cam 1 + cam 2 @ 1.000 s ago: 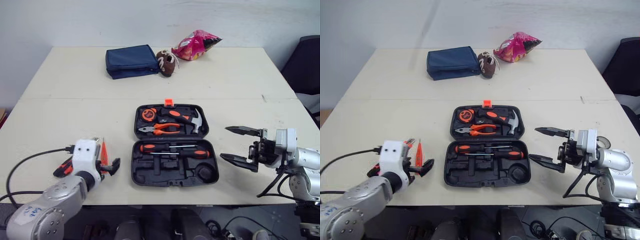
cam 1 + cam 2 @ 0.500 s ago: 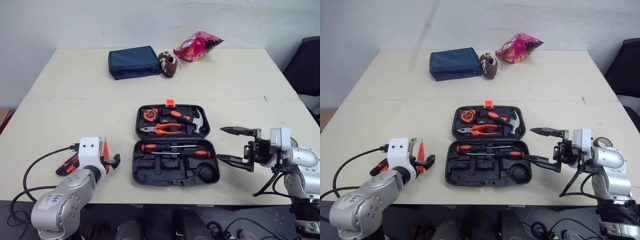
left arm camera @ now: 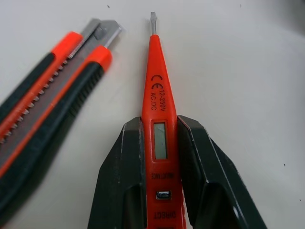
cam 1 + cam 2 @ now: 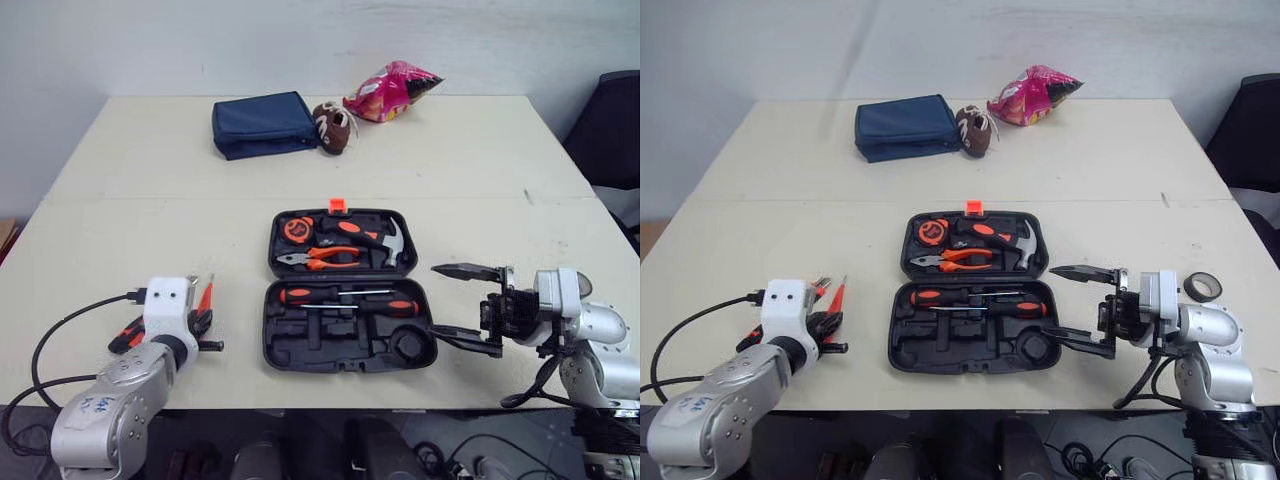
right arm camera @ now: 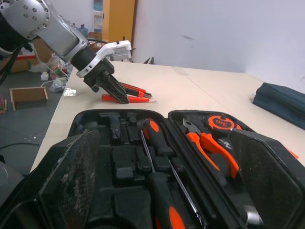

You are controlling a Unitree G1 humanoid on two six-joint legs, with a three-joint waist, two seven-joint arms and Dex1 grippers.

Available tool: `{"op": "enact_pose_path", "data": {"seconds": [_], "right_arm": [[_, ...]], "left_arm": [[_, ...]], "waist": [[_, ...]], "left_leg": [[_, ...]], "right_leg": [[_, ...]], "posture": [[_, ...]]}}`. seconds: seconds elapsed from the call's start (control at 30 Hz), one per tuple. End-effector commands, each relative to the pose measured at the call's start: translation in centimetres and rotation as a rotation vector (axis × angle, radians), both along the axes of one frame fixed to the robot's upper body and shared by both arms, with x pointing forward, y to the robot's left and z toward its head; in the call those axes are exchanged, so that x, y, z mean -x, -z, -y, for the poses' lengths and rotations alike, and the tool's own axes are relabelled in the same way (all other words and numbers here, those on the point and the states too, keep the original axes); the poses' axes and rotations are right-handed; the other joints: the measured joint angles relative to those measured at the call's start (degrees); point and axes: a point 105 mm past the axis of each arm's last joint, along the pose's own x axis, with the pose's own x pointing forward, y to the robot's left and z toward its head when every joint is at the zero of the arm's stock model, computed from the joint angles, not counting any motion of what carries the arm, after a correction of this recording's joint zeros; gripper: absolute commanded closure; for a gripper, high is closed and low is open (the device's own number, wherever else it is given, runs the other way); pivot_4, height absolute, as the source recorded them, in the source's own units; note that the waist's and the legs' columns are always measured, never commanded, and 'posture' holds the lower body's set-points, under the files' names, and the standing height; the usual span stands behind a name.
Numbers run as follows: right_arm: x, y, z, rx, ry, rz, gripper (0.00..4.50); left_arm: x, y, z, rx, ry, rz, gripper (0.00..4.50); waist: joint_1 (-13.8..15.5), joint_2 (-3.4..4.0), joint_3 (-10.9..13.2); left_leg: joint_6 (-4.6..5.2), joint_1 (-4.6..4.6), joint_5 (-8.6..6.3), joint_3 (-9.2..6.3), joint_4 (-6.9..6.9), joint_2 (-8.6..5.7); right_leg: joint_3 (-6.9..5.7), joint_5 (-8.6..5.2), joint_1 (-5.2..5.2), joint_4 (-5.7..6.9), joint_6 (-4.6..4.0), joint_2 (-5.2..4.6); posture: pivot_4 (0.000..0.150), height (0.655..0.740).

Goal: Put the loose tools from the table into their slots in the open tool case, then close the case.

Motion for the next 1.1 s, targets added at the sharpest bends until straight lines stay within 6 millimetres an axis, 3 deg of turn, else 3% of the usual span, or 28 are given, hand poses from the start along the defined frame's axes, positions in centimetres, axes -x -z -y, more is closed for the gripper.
{"op": "enact_pose_path", "data": {"seconds": [0.03,0.13,0.2,0.27,0.43,0.6,0.8,1.1], "right_arm": [[0.3,-1.7,0.1,0.011,0.009,0.059,0.00],[0.6,-0.8,1.0,0.107,0.011,0.026,0.00],[0.7,-0.5,1.6,0.125,0.029,0.008,0.00],[0.7,-0.3,2.1,0.133,0.044,0.003,0.00],[0.7,-0.1,2.3,0.146,0.050,-0.002,0.00],[0.7,-0.1,3.2,0.170,0.075,-0.001,0.00],[1.0,0.9,4.2,0.175,0.109,-0.011,0.00],[1.7,2.2,5.2,0.185,0.129,-0.026,0.00]], "left_arm": [[-0.8,-4.8,-1.0,-0.053,0.129,0.216,4.20],[-1.1,-8.4,1.0,-0.042,0.407,0.351,4.20],[-0.4,-10.1,3.6,-0.077,0.681,0.401,4.20],[0.7,-10.4,6.0,-0.115,0.948,0.383,4.20],[2.0,-9.1,9.0,-0.193,1.342,0.288,4.20],[1.2,-8.5,9.8,-0.240,1.405,0.174,4.20],[-0.5,-4.0,12.5,-0.311,1.403,-0.058,4.20],[-2.0,-3.2,13.9,-0.378,1.385,-0.106,4.20]], "waist": [[0.03,-0.13,0.08],[0.34,-0.16,0.10],[0.46,-0.16,0.10],[0.37,-0.15,0.11],[-0.16,-0.07,0.16],[-0.08,-0.08,0.22],[0.16,-0.11,0.24],[0.09,-0.20,0.31]], "left_leg": [[-0.01,-0.05,-0.01,-0.01,0.00,0.01],[0.03,-0.11,-0.04,-0.01,0.00,-0.03],[0.07,-0.14,-0.10,-0.03,0.00,-0.04],[0.06,-0.17,-0.16,-0.02,0.00,-0.04],[0.07,-0.17,-0.18,0.04,-0.06,0.00],[0.04,-0.17,-0.14,0.05,-0.06,0.02],[0.15,-0.21,-0.10,0.04,-0.05,-0.08],[0.22,-0.36,-0.04,0.03,0.07,-0.06]], "right_leg": [[-0.01,0.00,-0.04,0.00,-0.01,0.00],[-0.07,-0.01,-0.06,-0.04,-0.02,-0.10],[-0.14,-0.02,-0.03,-0.11,-0.03,-0.16],[-0.17,-0.02,-0.03,-0.17,-0.03,-0.17],[-0.16,-0.02,-0.06,-0.25,-0.03,-0.10],[-0.11,-0.02,-0.08,-0.20,-0.03,-0.01],[-0.02,0.04,-0.06,-0.27,0.13,0.02],[-0.01,0.08,-0.14,-0.29,0.19,0.03]], "posture": [[0.150,0.7400],[0.150,0.7400],[0.150,0.7400],[0.150,0.7400],[0.150,0.7400],[0.150,0.7400],[0.150,0.7400],[0.150,0.7400]]}}
